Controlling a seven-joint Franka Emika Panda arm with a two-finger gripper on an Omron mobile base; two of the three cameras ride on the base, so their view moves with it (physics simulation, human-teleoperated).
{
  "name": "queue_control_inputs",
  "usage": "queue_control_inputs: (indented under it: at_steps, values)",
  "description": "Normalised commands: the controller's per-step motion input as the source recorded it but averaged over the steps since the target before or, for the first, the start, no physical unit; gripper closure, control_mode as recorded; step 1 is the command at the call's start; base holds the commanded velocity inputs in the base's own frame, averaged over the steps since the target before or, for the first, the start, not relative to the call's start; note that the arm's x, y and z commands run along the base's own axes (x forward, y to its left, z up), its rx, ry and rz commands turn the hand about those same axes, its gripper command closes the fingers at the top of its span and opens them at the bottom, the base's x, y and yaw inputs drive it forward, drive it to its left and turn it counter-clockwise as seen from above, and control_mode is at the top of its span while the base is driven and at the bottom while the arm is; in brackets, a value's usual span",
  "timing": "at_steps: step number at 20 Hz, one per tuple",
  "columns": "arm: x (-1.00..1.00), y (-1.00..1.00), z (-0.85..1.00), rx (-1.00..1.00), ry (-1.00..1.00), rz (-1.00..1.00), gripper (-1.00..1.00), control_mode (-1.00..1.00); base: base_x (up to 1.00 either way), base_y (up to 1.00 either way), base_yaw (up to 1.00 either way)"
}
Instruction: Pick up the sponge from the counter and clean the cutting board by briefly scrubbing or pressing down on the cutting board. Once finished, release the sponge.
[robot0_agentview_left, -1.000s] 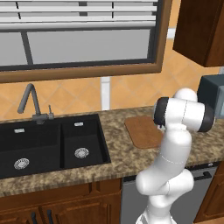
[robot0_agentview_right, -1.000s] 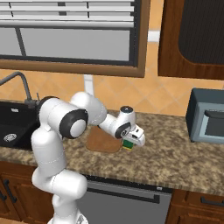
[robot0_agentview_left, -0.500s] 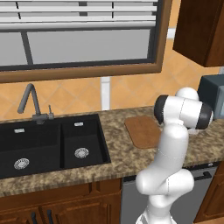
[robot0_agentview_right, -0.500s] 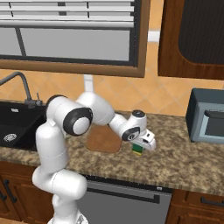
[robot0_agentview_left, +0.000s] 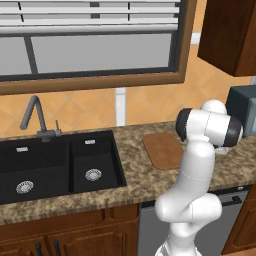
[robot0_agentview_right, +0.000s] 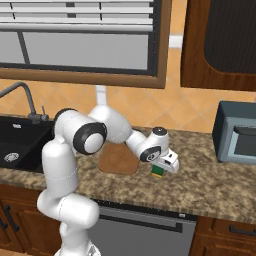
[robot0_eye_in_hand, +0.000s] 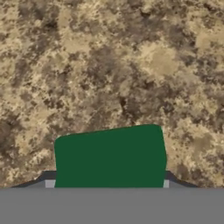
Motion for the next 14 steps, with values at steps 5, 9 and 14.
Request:
queue_control_inputs:
  at_steps: [5, 9, 14]
  values:
    - [0.00, 0.00, 0.00, 0.00, 0.00, 0.00, -1.00, -1.00, 0.00, 0.00, 0.00]
    - [0.00, 0.00, 0.18, 0.00, 0.00, 0.00, -1.00, -1.00, 0.00, 0.00, 0.00]
    - [-0.01, 0.00, 0.52, 0.00, 0.00, 0.00, -1.00, -1.00, 0.00, 0.00, 0.00]
